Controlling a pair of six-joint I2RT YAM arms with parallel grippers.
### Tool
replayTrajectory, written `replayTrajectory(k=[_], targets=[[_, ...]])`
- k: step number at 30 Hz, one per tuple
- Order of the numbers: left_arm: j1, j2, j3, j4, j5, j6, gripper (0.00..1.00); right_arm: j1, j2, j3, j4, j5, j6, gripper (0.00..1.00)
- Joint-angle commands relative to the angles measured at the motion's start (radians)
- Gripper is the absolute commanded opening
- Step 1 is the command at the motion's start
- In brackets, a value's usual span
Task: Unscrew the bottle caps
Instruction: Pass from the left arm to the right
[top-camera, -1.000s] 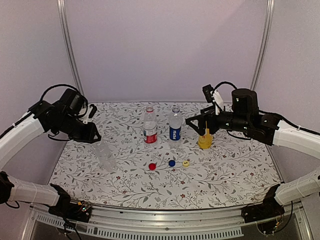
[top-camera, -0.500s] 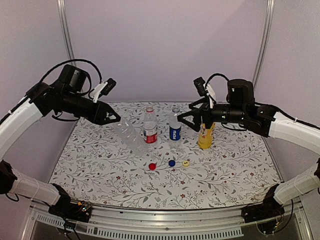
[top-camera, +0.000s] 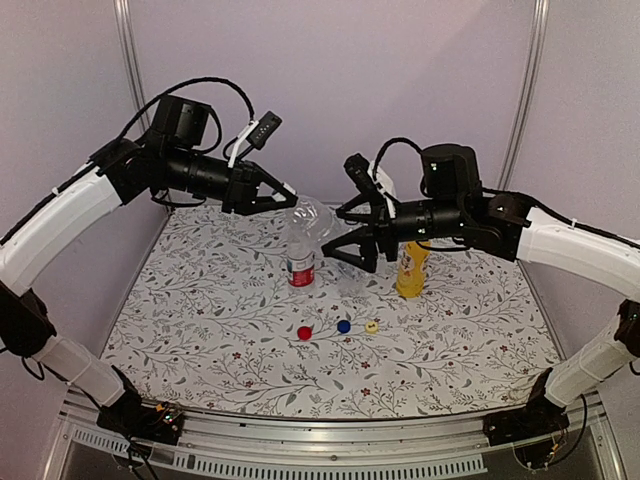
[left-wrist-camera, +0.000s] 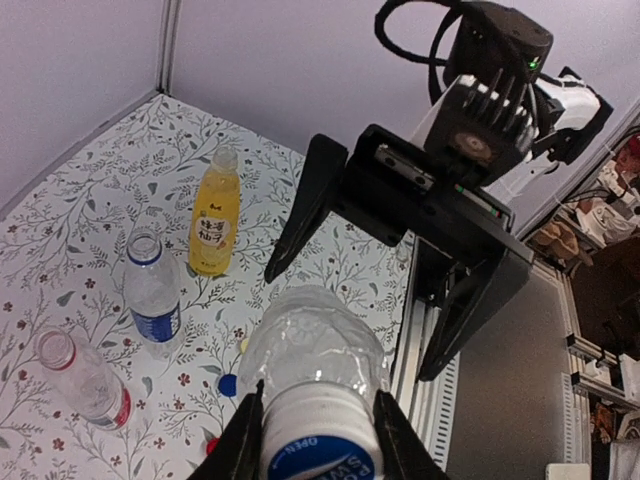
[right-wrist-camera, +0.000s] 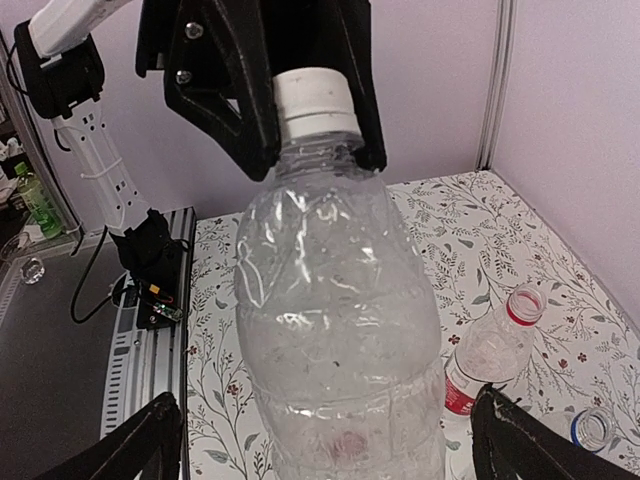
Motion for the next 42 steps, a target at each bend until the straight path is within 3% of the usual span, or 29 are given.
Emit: replayTrajectory(k=[1,13,30,32,37,42], targets=[[-0.032,0.040,0.075,0.056,0.094,0.023,0.00,0.019,0.035,0.032,-0.061,0.008,-0.070,0.98],[-0.040,0.076,0.107,0.043,0.087,0.036,0.00,0.019,0.029,0.024,-0.075,0.050,-0.097,0.74],[-0.044,0.099,0.116,0.012,0.053,0.047,0.01,0.019,0.023,0.003,-0.058,0.038,-0.105,0.49],[-0.045,0.098,0.112,0.033,0.056,0.029,0.10,0.019,0.021,-0.026,-0.014,0.013,-0.089,0.45],[-0.044,0.073,0.071,0.149,0.046,-0.022,0.57,0.019,0.002,-0.105,0.155,-0.051,-0.018,0.39],[-0.043,0.016,-0.012,0.312,0.021,-0.078,0.89,0.019,-0.004,-0.111,0.191,-0.055,0.010,0.36]])
